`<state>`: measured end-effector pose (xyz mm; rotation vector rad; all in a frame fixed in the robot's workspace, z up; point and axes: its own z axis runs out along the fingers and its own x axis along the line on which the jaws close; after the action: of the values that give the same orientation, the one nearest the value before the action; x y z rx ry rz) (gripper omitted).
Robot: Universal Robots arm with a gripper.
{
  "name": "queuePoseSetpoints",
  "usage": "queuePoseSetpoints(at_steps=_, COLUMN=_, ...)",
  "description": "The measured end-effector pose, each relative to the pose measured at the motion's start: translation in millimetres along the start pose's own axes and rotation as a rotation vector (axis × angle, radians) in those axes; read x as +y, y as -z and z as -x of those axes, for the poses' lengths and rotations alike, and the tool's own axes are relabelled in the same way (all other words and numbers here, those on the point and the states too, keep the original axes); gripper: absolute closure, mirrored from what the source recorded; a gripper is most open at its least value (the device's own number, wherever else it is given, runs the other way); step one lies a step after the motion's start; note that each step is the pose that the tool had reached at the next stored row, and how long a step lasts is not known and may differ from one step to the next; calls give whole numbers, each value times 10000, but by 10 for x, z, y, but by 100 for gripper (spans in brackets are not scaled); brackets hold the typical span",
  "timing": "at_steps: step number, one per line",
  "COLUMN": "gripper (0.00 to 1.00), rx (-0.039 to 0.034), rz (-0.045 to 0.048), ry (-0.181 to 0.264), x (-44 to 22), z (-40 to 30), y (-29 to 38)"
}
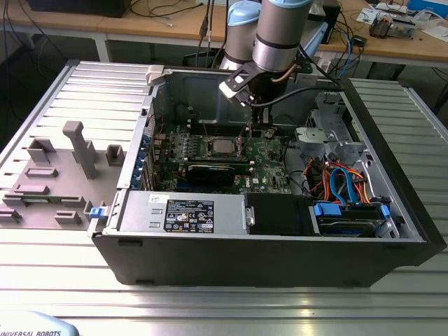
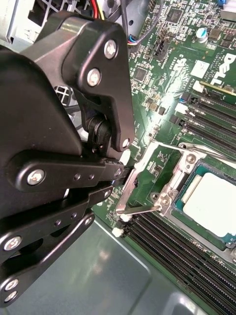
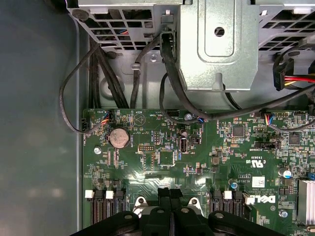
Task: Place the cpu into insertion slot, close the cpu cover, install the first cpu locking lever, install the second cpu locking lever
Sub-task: 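Close the cpu cover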
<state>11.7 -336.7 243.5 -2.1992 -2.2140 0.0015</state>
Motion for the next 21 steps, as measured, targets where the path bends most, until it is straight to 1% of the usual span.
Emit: queuePoseSetpoints(at_steps=21, gripper=89, rx=0, rz=0, ry=1, x=-37, z=0, y=-1)
